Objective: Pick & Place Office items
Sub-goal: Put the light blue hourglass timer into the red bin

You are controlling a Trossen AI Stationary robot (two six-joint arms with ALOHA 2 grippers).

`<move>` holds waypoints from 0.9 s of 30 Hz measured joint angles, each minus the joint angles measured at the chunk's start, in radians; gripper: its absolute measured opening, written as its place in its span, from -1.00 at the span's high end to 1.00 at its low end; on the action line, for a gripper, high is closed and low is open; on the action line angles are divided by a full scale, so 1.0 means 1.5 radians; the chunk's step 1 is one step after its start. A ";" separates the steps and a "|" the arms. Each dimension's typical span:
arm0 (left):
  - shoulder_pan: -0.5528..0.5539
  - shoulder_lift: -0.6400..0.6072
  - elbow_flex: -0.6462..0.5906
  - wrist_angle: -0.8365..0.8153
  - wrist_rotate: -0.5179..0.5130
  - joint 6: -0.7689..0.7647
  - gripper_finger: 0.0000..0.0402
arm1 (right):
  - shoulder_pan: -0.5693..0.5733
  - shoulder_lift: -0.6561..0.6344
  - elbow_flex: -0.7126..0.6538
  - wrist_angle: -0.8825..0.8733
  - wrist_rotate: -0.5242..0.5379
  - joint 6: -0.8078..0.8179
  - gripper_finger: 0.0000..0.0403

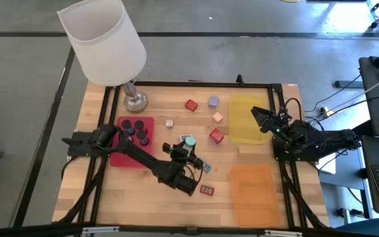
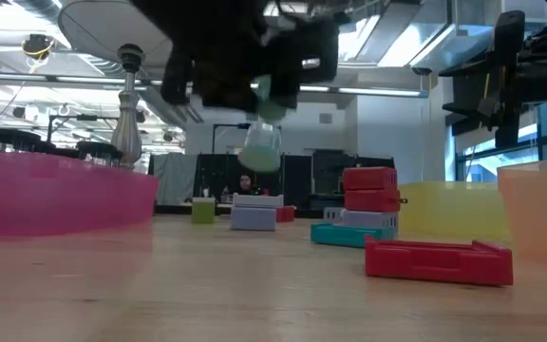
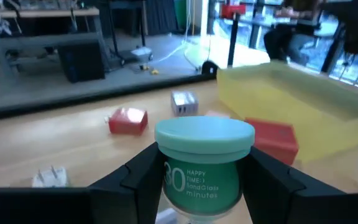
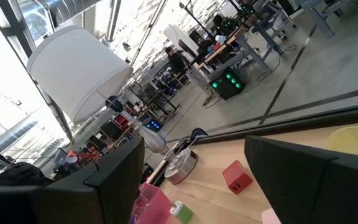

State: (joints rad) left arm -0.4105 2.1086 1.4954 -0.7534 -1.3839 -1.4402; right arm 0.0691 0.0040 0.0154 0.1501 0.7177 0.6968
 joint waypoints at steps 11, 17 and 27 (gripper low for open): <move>0.033 0.000 -0.101 0.366 0.103 0.312 0.12 | 0.000 0.000 0.000 0.000 0.000 0.000 -0.40; 0.051 0.012 -0.142 0.572 0.115 0.454 0.12 | 0.000 0.000 0.000 0.000 0.000 0.000 -0.40; 0.079 0.049 -0.190 0.822 0.157 0.590 0.11 | 0.000 0.000 0.000 -0.001 0.000 0.000 -0.40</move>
State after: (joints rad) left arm -0.2913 2.1827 1.2105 0.4801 -1.1479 -0.5549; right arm 0.0691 0.0040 0.0154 0.1491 0.7177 0.6968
